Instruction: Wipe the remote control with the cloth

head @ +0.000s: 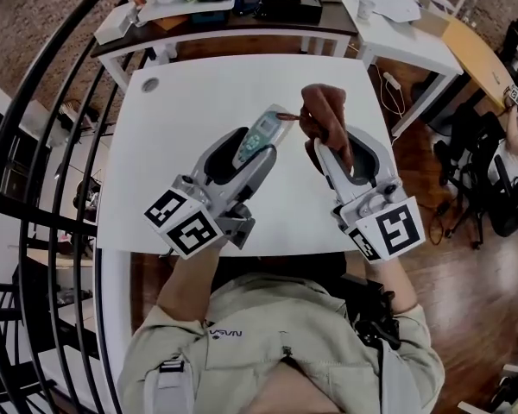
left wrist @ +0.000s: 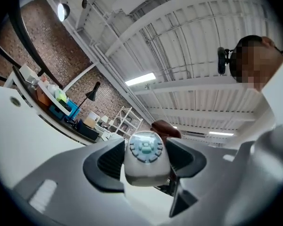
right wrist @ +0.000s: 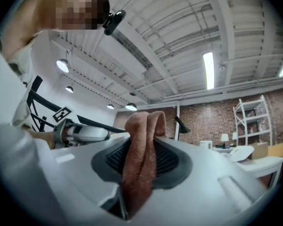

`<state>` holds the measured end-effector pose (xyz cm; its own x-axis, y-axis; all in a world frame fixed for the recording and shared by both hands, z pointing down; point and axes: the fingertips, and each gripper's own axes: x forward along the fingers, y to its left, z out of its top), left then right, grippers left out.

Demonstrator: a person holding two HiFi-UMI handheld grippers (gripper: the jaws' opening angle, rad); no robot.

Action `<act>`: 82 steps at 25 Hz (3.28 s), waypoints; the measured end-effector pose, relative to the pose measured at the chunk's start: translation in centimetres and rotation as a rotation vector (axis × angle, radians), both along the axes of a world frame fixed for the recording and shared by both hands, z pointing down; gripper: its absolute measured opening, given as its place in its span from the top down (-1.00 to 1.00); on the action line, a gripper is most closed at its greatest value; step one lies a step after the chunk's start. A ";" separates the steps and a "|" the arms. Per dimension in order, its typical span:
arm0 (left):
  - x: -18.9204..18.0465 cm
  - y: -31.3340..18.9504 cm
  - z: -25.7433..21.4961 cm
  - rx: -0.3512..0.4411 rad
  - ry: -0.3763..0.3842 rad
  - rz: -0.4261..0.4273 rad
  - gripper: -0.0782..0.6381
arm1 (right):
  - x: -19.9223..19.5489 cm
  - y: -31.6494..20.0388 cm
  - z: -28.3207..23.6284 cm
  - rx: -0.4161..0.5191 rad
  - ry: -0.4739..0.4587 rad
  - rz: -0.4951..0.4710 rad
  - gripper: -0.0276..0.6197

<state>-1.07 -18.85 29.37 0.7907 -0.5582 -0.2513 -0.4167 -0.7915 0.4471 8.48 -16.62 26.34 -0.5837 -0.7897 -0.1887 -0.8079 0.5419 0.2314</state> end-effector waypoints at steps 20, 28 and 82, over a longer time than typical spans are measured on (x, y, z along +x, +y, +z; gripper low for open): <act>1.8 1.8 -2.1 0.002 0.075 0.106 -0.01 | -3.2 -2.0 2.2 -0.039 0.210 -0.099 0.58; 1.5 0.6 -1.4 0.032 0.005 0.017 -0.01 | -9.1 2.0 7.8 -0.098 0.420 -0.291 0.58; 3.3 -22.5 19.7 -0.221 -0.983 -0.211 -0.07 | 6.1 -20.9 20.7 -0.712 0.377 0.201 0.40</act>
